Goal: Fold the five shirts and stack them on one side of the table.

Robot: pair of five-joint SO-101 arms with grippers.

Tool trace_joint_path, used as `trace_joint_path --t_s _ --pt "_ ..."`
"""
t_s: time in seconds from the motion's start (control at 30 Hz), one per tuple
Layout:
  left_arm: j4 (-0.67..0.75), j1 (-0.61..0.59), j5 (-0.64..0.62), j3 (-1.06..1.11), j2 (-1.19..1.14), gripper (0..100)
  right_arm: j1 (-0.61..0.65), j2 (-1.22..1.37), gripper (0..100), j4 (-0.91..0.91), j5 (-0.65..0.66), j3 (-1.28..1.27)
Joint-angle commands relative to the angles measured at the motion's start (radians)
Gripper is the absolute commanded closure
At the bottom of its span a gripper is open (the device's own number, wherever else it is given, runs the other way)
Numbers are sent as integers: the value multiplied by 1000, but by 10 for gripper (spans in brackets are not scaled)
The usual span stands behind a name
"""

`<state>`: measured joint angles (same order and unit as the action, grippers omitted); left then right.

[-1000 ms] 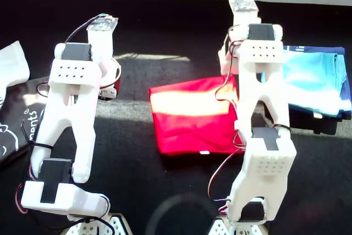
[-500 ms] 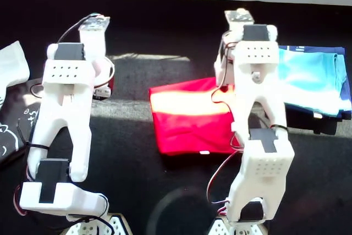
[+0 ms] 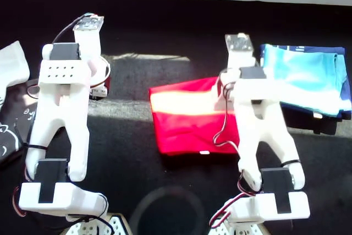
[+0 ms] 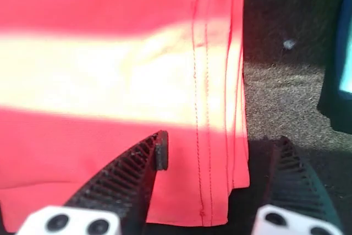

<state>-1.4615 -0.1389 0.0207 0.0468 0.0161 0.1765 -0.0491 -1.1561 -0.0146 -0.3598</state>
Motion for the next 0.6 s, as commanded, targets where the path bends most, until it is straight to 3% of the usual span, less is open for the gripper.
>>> trace_joint_path --t_s 0.0,0.57 --pt "-2 -8 8 -8 45 987 21 -58 647 108 -48 -64" --pt "-2 -10 8 -2 45 987 18 328 643 226 -61 -31"
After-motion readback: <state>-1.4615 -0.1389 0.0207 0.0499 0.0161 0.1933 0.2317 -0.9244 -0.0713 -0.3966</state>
